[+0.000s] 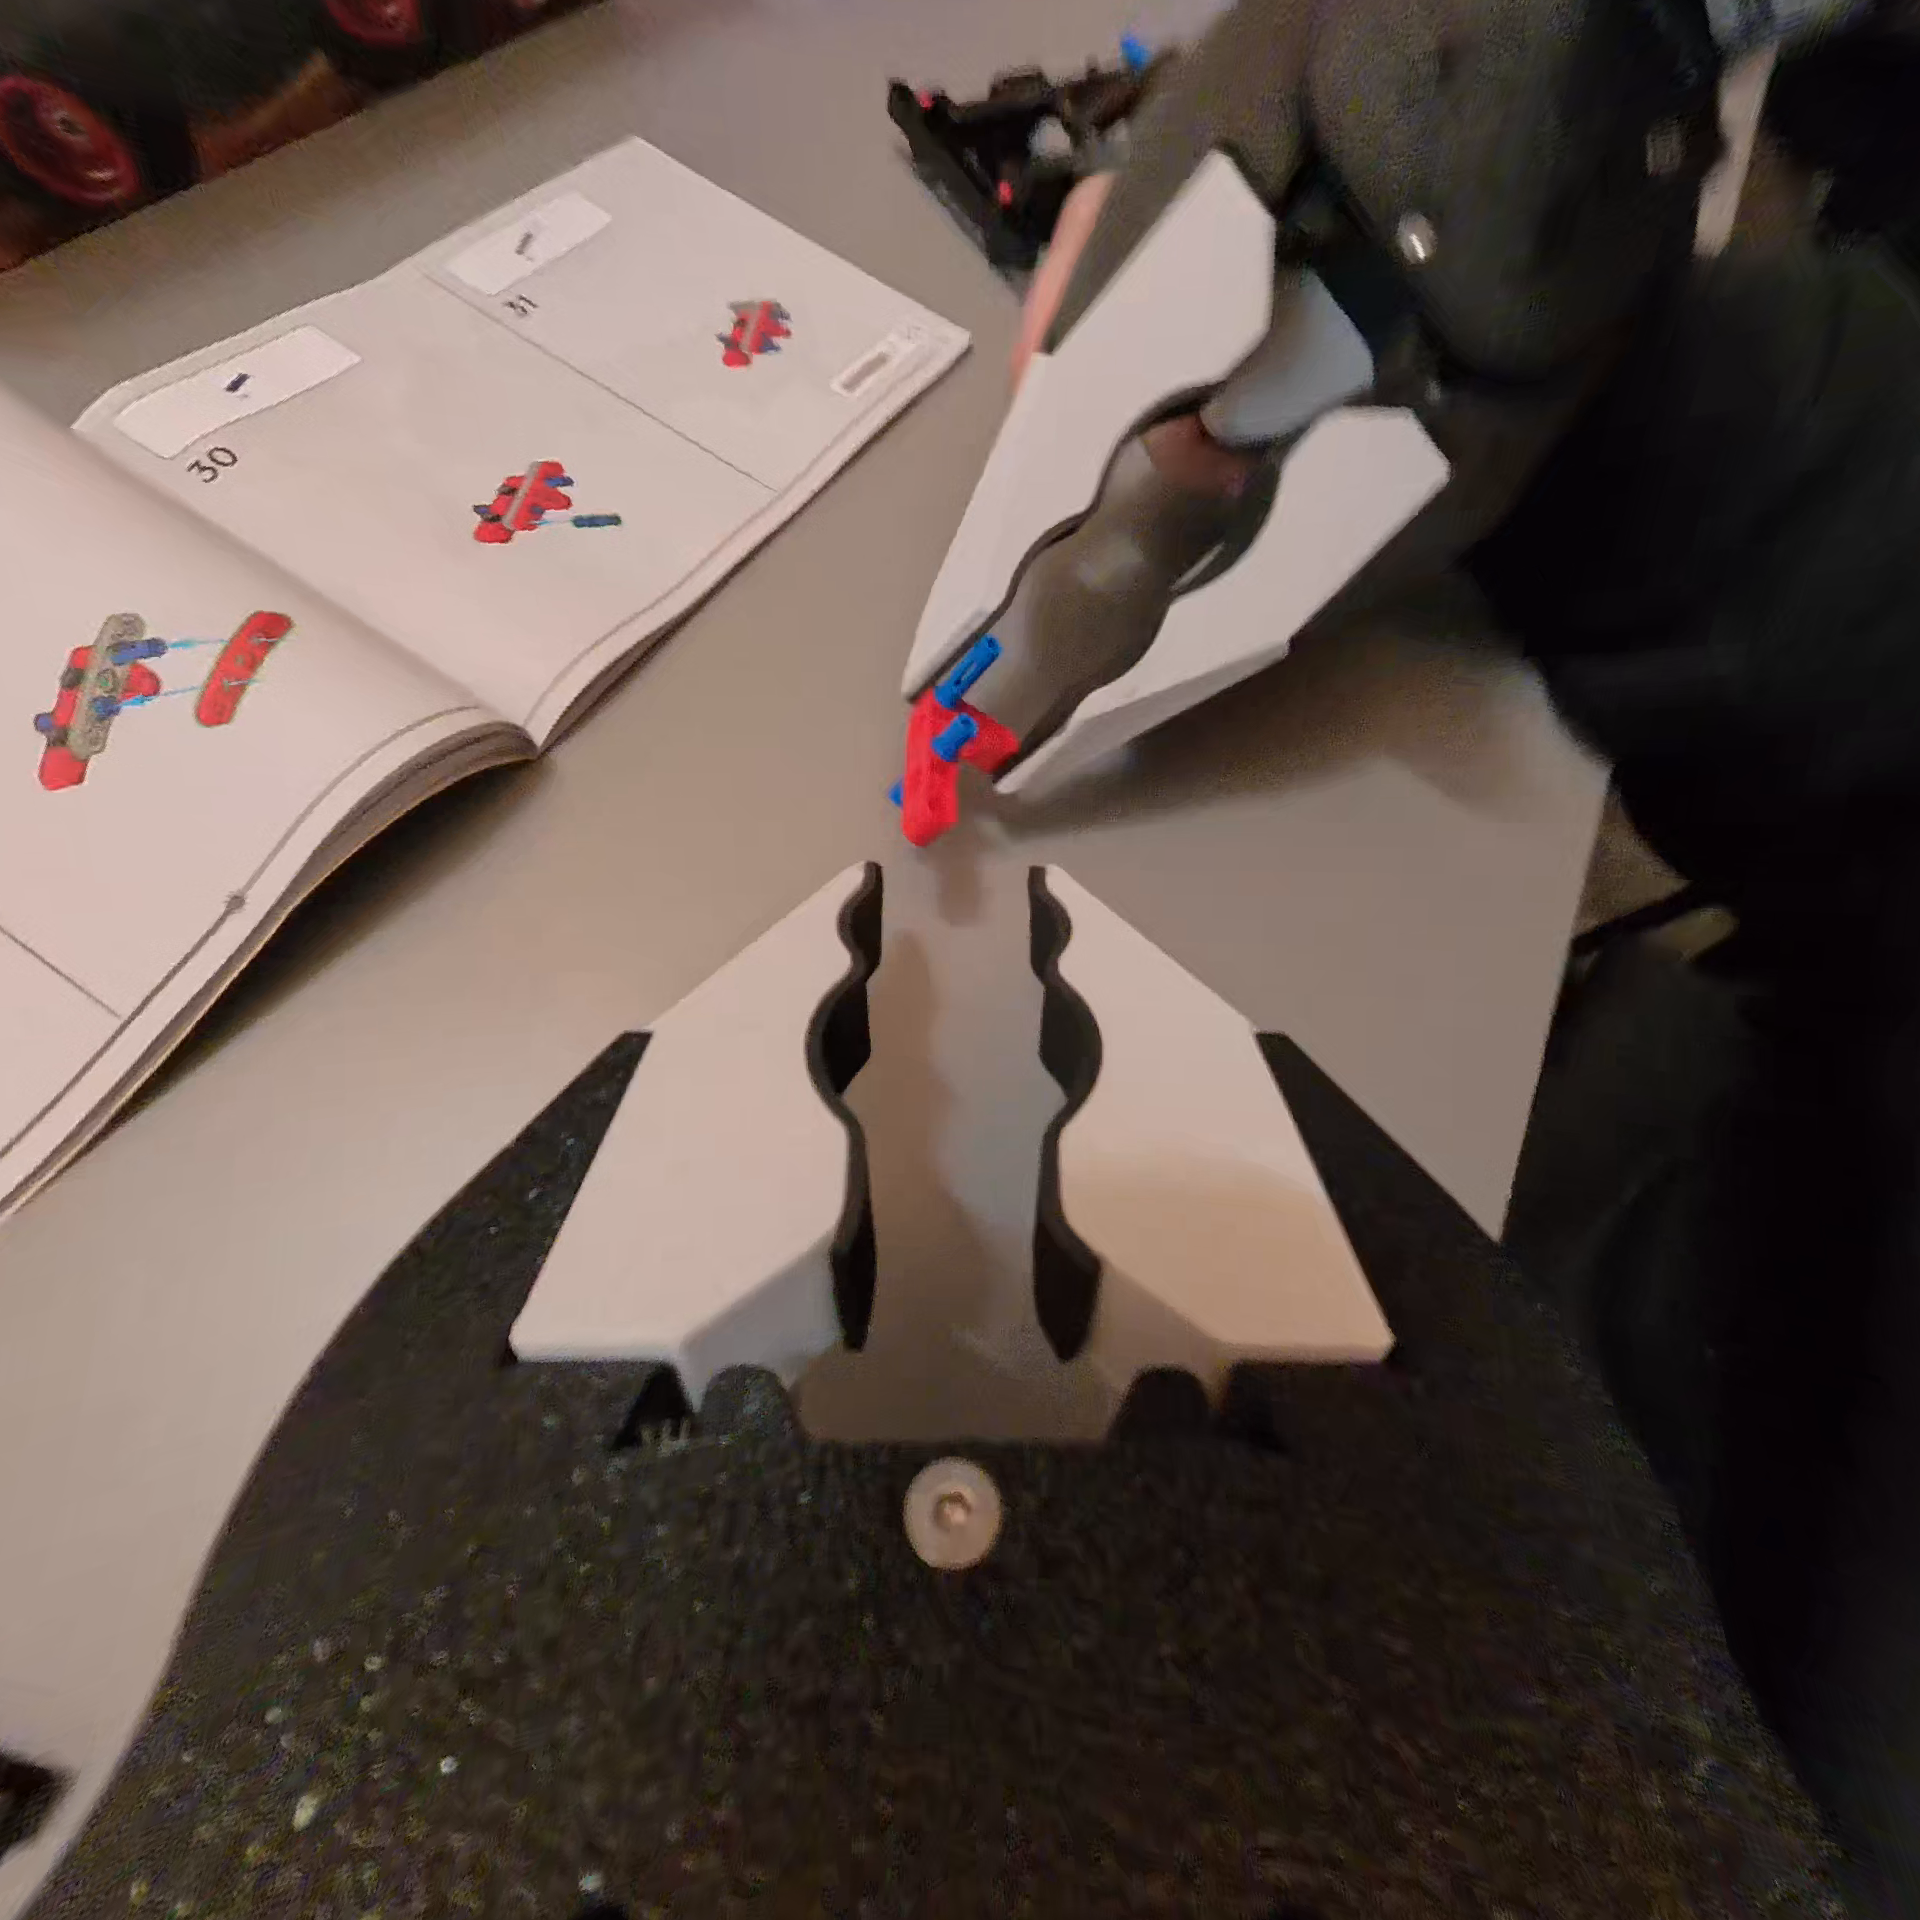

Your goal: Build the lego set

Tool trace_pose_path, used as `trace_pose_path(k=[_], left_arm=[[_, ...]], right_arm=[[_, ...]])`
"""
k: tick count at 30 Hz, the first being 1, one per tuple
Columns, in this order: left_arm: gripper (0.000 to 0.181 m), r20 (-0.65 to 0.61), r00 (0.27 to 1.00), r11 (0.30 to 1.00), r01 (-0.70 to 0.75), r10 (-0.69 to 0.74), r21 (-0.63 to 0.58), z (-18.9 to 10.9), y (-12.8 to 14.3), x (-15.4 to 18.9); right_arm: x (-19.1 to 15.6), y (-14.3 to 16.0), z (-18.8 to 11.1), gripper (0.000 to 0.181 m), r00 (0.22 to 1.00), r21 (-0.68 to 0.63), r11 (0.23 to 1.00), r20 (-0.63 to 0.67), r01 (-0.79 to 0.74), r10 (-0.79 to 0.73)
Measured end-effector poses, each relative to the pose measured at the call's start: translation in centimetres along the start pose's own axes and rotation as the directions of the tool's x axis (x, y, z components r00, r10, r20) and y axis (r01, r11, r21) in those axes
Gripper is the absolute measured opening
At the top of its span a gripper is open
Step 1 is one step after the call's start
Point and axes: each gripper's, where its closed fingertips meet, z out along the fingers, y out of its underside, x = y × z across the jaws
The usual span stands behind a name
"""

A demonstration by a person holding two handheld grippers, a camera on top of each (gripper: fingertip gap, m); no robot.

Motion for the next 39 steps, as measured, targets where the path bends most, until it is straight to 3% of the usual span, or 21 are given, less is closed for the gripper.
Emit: trace_pose_path(k=[1,4,8,11,14,16,18,20,22,24,27,35,39], left_arm=[[0.029,-0.019,0.999,0.999,0.030,-0.029,0.033,-0.2,-0.6,0.1],[0.031,-0.012,0.997,0.991,0.077,-0.076,0.108,-0.7,-2.3,-0.4],[0.034,-0.013,0.996,0.982,0.095,-0.094,0.165,-1.3,-4.0,-0.9],[0.028,-0.015,0.996,0.983,0.089,-0.088,0.163,-1.4,-4.1,-1.2],[0.006,-0.028,0.998,0.983,0.067,-0.064,0.170,-1.5,-4.0,-1.0],[0.006,-0.022,0.999,0.984,0.032,-0.028,0.174,-1.6,-4.0,-1.0],[0.005,-0.003,0.999,0.985,-0.039,0.040,0.170,-1.6,-3.6,-1.1],[0.005,0.011,0.992,0.979,-0.122,0.122,0.166,-1.8,-3.2,-1.3],[0.005,0.027,0.977,0.963,-0.214,0.213,0.164,-2.0,-2.8,-1.8],[0.005,-0.010,0.959,0.947,-0.277,0.283,0.164,-2.4,-2.5,-1.7],[0.005,-0.077,0.929,0.918,-0.340,0.361,0.203,-2.9,-2.7,-1.0],[0.005,-0.084,0.908,0.902,-0.392,0.411,0.182,-2.0,-2.6,-1.7],[0.005,-0.101,0.906,0.899,-0.385,0.411,0.207,-1.8,-2.6,-1.2]], right_arm=[[1.2,-0.9,-0.4,0.021,0.988,0.017,0.996,-0.134,0.083,-0.080],[3.0,-2.7,-1.7,0.021,0.825,-0.076,0.926,-0.430,0.371,-0.366],[3.1,-2.9,-1.3,0.021,0.679,-0.231,0.840,-0.503,0.490,-0.535],[3.3,-3.6,-1.4,0.021,0.634,-0.251,0.822,-0.536,0.511,-0.558],[3.2,-3.9,-1.4,0.020,0.653,-0.209,0.844,-0.552,0.494,-0.519],[3.1,-3.9,-1.3,0.021,0.677,-0.185,0.857,-0.543,0.481,-0.497],[2.7,-3.7,-1.0,0.020,0.726,-0.136,0.879,-0.514,0.457,-0.457],[2.1,-3.7,-0.8,0.025,0.827,-0.027,0.923,-0.435,0.384,-0.357],[2.2,-4.2,-1.4,0.034,0.928,0.129,0.969,-0.338,0.212,-0.157],[2.1,-5.0,-2.0,0.038,0.987,0.280,0.960,-0.145,-0.025,0.068],[0.8,-5.3,-1.9,0.036,0.954,0.297,0.913,0.190,-0.281,0.232],[0.7,-4.5,0.1,0.024,0.946,0.234,0.933,0.244,-0.272,0.214],[0.6,-4.5,-0.3,0.023,0.936,0.288,0.906,0.261,-0.311,0.238]])
